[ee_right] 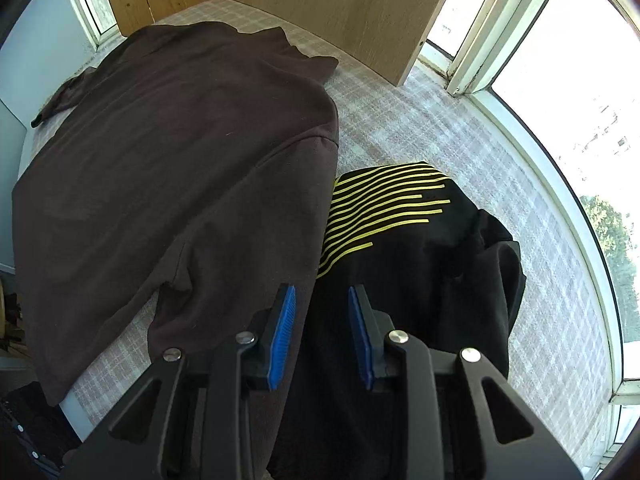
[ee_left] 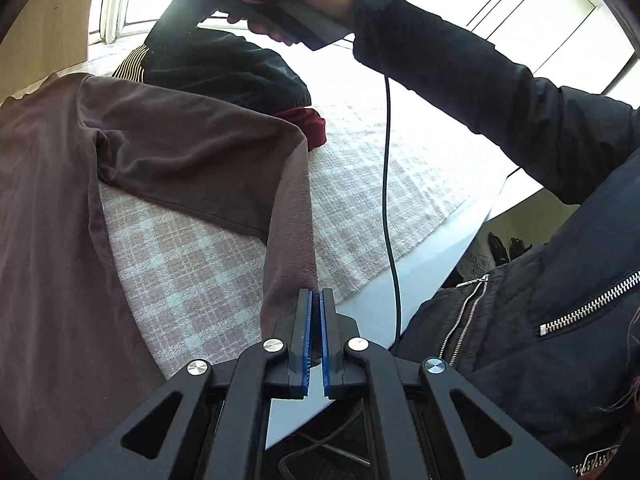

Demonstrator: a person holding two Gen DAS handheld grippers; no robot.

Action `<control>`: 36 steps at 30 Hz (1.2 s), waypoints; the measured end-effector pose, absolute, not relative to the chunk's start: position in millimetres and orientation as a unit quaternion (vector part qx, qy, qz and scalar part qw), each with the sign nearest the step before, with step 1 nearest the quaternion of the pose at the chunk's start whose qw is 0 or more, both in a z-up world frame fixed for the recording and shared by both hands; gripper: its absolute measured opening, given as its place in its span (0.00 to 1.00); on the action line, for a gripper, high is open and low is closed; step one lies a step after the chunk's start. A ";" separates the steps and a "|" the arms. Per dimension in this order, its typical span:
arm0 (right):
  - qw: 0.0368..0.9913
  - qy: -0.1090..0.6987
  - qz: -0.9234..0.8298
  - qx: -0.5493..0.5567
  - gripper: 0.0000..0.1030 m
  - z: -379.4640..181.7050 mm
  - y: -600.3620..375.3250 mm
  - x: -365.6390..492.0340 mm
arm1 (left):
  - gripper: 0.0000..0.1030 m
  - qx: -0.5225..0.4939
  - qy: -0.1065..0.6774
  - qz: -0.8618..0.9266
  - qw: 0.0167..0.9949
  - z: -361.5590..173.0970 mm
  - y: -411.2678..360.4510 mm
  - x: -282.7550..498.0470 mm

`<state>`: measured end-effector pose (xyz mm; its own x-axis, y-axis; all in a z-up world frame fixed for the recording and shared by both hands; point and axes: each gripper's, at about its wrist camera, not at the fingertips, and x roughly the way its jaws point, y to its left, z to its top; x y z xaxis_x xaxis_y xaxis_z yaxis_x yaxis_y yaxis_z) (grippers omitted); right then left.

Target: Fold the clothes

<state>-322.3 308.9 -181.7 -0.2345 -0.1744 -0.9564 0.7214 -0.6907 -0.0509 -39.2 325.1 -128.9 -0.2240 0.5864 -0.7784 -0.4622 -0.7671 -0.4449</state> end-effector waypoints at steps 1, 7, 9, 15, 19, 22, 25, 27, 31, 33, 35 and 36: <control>0.299 0.248 -0.743 0.545 0.27 -185.6 306.7 -328.1 | 0.03 -0.524 -0.062 0.781 0.333 -126.8 324.2 -36.7; 0.290 0.245 -0.738 0.558 0.27 -207.1 287.1 -351.1 | 0.03 -0.522 -0.088 0.790 0.309 -119.3 308.7 -24.9; 0.292 0.236 -0.734 0.566 0.27 -211.1 282.7 -357.7 | 0.03 -0.519 -0.092 0.794 0.302 -117.8 306.0 -21.0; 0.297 0.219 -0.719 0.589 0.27 -223.8 271.1 -370.9 | 0.03 -0.510 -0.116 0.801 0.292 -108.0 294.0 -4.3; 0.309 0.202 -0.714 0.595 0.17 -224.1 269.6 -367.9 | 0.03 -0.510 -0.123 0.804 0.279 -107.9 284.1 5.6; 0.313 0.180 -0.719 0.594 0.05 -214.7 271.2 -365.8 | 0.03 -0.509 -0.127 0.808 0.269 -109.1 276.3 12.3; 0.304 0.179 -0.726 0.590 0.04 -204.5 269.8 -363.7 | 0.03 -0.504 -0.125 0.815 0.259 -106.6 268.0 19.6; 0.301 0.180 -0.728 0.589 0.04 -197.1 267.1 -362.4 | 0.03 -0.498 -0.126 0.820 0.251 -104.0 261.0 25.2; 0.298 0.162 -0.737 0.585 0.04 -176.5 258.5 -368.3 | 0.03 -0.491 -0.135 0.830 0.229 -102.2 240.0 38.6; 0.299 0.147 -0.741 0.583 0.04 -165.4 248.8 -370.1 | 0.03 -0.491 -0.143 0.833 0.212 -105.0 226.2 46.2; 0.300 0.138 -0.744 0.581 0.04 -156.8 235.1 -371.0 | 0.03 -0.493 -0.156 0.835 0.191 -110.1 209.5 55.2; 0.301 0.139 -0.745 0.578 0.04 -155.1 225.1 -371.2 | 0.03 -0.493 -0.165 0.835 0.180 -114.0 200.2 60.4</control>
